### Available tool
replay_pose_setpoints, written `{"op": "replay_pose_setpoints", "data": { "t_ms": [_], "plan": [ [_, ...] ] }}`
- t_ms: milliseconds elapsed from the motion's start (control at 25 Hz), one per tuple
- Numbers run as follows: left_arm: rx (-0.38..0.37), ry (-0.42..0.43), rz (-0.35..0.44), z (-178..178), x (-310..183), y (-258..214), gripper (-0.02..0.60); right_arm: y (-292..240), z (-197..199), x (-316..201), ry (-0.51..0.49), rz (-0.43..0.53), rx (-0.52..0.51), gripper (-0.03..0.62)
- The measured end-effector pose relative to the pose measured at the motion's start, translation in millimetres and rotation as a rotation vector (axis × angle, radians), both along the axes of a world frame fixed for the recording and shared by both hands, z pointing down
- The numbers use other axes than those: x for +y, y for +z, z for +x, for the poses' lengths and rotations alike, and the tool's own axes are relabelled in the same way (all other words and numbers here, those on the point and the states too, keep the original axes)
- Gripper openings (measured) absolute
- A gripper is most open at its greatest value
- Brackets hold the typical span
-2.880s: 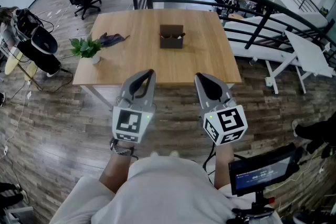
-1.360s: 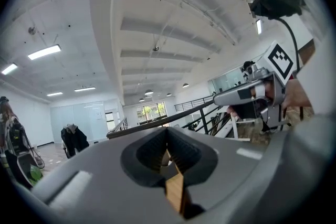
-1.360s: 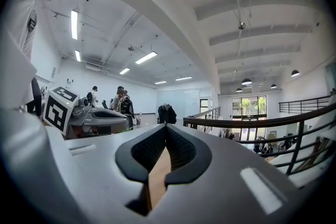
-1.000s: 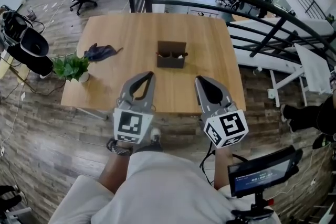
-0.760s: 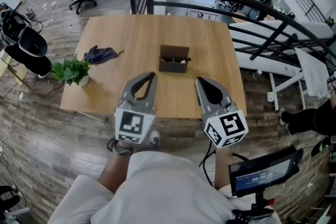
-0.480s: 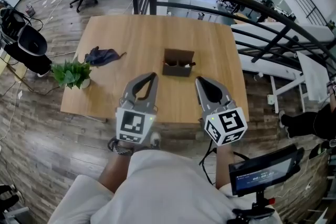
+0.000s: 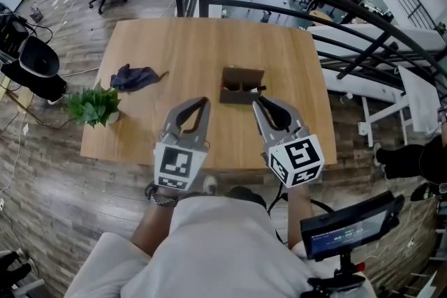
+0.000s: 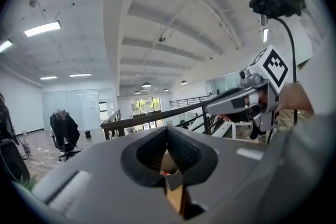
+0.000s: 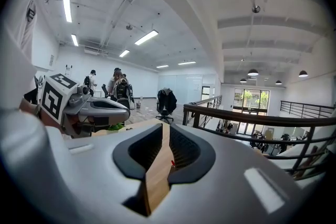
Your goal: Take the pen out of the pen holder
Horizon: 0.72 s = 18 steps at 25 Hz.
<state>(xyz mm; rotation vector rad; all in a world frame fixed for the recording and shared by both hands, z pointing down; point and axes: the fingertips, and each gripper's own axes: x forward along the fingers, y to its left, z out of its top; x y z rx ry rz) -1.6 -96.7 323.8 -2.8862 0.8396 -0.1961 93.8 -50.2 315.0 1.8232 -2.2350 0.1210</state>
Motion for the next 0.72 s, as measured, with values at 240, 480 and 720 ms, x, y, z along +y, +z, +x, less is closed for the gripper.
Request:
{"op": "replay_pose_setpoints", "data": {
  "t_ms": [240, 480, 720],
  "plan": [
    [-0.011, 0.019, -0.020, 5.9, -4.8, 6.9, -0.002, 13.2, 1.1, -10.4, 0.005, -0.042, 0.028, 0.045],
    [-0.035, 0.013, -0.037, 10.2, -9.2, 17.0, -0.002, 29.3, 6.8, -18.6, -0.003, -0.082, 0.042, 0.049],
    [-0.050, -0.031, -0.058, 8.2, -23.6, 28.3, -0.002, 46.0, 5.8, -33.8, -0.049, -0.112, 0.047, 0.051]
  ]
}}
